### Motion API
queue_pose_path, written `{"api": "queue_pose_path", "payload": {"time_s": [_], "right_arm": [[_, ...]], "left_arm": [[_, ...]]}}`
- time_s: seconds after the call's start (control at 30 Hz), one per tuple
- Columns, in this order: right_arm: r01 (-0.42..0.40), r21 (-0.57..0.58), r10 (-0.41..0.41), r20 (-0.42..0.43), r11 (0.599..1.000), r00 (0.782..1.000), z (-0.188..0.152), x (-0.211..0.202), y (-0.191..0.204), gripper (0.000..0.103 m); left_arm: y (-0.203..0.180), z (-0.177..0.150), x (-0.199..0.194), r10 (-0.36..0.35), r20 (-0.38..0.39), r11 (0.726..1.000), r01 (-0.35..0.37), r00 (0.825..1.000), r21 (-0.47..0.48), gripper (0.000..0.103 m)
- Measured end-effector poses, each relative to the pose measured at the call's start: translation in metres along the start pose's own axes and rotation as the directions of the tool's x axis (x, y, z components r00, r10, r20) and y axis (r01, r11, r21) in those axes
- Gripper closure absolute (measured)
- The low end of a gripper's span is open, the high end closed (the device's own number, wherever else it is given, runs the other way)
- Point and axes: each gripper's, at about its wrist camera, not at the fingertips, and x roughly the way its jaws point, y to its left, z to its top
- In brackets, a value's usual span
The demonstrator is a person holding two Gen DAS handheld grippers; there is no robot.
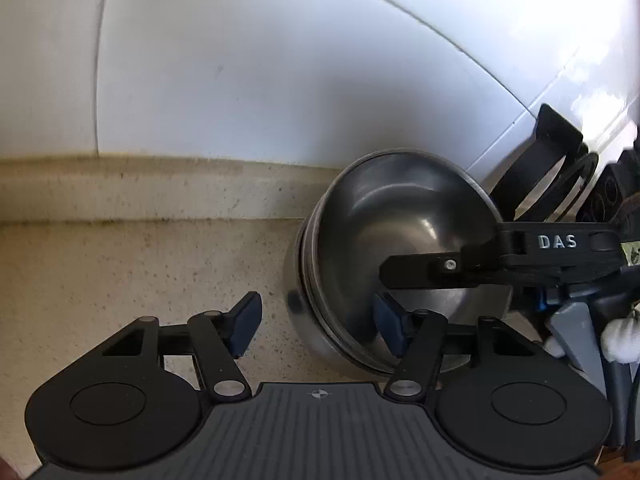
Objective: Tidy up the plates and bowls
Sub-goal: 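Lift and carry the bowl stack over the plate stack on the towel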
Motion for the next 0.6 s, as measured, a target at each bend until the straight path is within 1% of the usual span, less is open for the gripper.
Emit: {"api": "queue_pose_path", "payload": {"time_s": [0.07,0.1,0.17,0.23,0.33,0.4,0.6], "right_arm": [[0.019,-0.052,-0.020,-0.013,0.998,1.000,-0.002,0.002,0.006,0.022],[0.023,-0.058,-0.024,-0.019,0.998,1.000,-0.004,0.002,0.008,0.022],[0.029,-0.074,-0.031,-0.032,0.997,0.999,-0.007,0.003,0.011,0.022],[0.015,-0.063,-0.018,-0.036,0.998,0.999,-0.010,0.008,0.012,0.022],[-0.022,-0.029,0.021,-0.048,0.999,0.999,-0.016,0.010,0.009,0.022],[-0.026,-0.038,0.024,-0.038,0.999,0.999,-0.021,0.003,0.012,0.022],[-0.030,-0.076,0.029,-0.005,0.997,1.000,-0.035,-0.021,0.022,0.022]], "left_arm": [[0.003,0.000,-0.001,-0.005,0.004,1.000,0.005,1.000,-0.025,0.046],[0.000,0.001,-0.002,-0.006,0.005,1.000,0.006,1.000,-0.020,0.055],[-0.012,0.003,-0.003,0.047,0.013,0.998,-0.047,0.999,0.031,0.055],[-0.023,0.000,-0.006,0.094,0.042,0.992,-0.097,0.995,0.082,0.057],[-0.030,-0.001,-0.013,0.128,0.062,0.985,-0.134,0.990,0.112,0.059],[-0.034,0.000,-0.018,0.134,0.070,0.982,-0.142,0.989,0.127,0.059],[-0.043,-0.005,-0.044,0.110,0.106,0.982,-0.124,0.988,0.140,0.061]]}}
